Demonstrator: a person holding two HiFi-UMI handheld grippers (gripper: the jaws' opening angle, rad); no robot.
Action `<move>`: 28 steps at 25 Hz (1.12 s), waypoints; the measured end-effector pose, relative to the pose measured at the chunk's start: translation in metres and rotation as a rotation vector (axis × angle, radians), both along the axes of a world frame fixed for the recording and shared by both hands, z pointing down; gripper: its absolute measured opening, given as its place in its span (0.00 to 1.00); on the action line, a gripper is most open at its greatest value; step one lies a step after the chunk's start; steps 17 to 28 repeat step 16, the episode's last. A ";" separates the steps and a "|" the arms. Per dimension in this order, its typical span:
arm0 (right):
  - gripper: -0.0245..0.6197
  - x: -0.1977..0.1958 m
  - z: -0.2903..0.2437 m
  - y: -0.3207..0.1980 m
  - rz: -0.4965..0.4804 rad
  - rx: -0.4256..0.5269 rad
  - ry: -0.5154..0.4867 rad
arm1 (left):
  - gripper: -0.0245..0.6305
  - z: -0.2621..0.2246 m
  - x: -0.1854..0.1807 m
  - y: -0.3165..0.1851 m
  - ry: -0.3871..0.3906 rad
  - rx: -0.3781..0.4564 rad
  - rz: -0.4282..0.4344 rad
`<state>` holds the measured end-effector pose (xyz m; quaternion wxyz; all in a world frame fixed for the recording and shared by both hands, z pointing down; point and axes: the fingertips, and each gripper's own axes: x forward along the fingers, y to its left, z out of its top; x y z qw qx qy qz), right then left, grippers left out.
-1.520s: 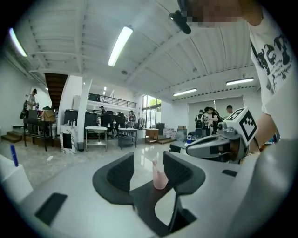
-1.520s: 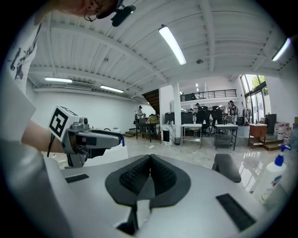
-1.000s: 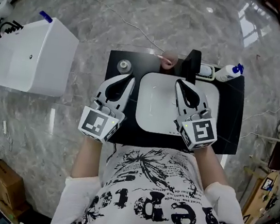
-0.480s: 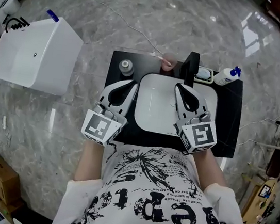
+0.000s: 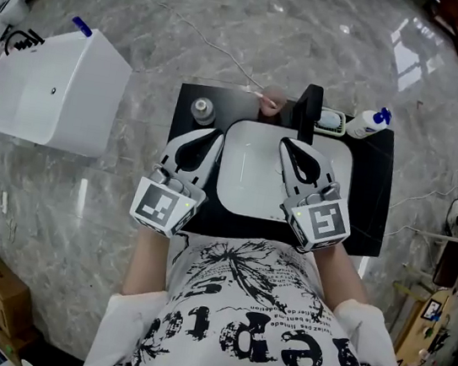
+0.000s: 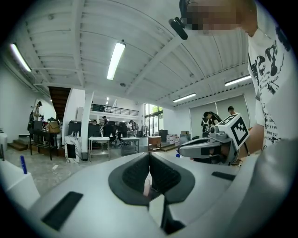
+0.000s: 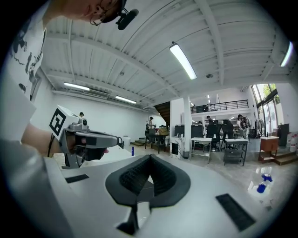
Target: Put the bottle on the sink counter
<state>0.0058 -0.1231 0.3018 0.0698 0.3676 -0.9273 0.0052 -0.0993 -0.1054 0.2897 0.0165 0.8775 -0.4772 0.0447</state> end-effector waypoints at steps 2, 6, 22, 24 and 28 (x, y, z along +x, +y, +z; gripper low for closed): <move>0.06 0.000 0.000 -0.001 0.004 0.002 0.002 | 0.06 0.000 0.002 0.000 -0.027 0.005 0.004; 0.06 -0.001 0.004 -0.002 0.002 0.004 0.004 | 0.06 0.004 0.004 0.001 -0.035 0.003 0.012; 0.06 0.001 0.007 0.001 0.009 -0.012 -0.011 | 0.06 0.006 0.000 0.002 -0.004 -0.010 -0.013; 0.06 0.001 0.007 0.001 0.009 -0.012 -0.011 | 0.06 0.006 0.000 0.002 -0.004 -0.010 -0.013; 0.06 0.001 0.007 0.001 0.009 -0.012 -0.011 | 0.06 0.006 0.000 0.002 -0.004 -0.010 -0.013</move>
